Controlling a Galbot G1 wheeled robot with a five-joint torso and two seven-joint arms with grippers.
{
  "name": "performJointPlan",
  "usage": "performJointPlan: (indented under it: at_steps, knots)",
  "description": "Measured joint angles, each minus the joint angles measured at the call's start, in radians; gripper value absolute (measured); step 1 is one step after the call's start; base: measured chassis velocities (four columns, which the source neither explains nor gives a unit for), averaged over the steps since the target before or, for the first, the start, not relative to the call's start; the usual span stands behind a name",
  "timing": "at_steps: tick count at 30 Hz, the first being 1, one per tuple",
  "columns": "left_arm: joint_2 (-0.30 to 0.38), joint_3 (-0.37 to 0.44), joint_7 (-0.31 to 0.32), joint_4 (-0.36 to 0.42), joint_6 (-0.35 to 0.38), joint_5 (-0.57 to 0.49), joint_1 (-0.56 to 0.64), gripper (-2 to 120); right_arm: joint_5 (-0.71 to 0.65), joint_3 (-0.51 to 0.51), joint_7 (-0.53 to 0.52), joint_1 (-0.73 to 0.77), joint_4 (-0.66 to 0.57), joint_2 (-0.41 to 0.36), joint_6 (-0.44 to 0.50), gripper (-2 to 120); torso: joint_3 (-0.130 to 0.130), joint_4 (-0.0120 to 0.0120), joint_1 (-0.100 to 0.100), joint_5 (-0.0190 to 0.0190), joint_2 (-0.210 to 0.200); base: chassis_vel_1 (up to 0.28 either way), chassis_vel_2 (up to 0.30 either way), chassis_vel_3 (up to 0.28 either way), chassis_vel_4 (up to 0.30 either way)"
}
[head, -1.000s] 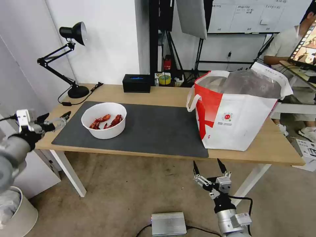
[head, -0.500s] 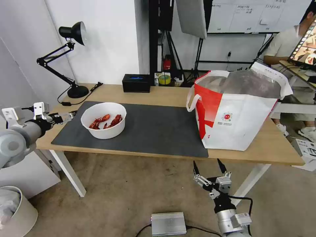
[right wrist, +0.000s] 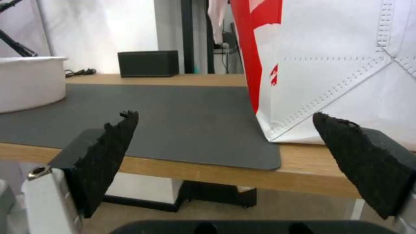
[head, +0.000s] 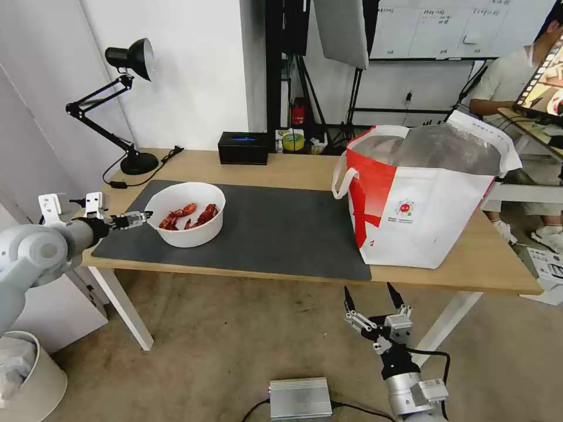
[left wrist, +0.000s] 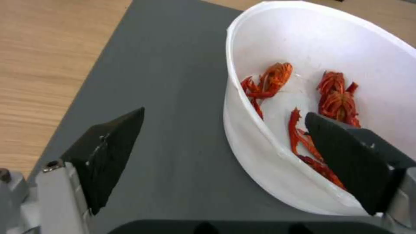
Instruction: Pick up the trash from the table and place it into the takeout bag.
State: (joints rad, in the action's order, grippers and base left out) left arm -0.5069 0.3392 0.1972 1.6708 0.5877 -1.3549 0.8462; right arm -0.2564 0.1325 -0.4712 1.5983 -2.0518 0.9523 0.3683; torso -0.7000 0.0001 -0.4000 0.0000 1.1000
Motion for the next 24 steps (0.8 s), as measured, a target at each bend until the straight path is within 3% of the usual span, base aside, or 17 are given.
performJointPlan:
  at_steps: [24]
  knots:
    - [-0.037,-0.189,-0.010,-0.089,0.029,-0.005,-0.184,99,0.000,0.000,0.000,0.000,0.000,0.000,0.000,100,0.000,-0.0002,0.000,0.0001,0.000,0.000,0.000,0.000,0.000]
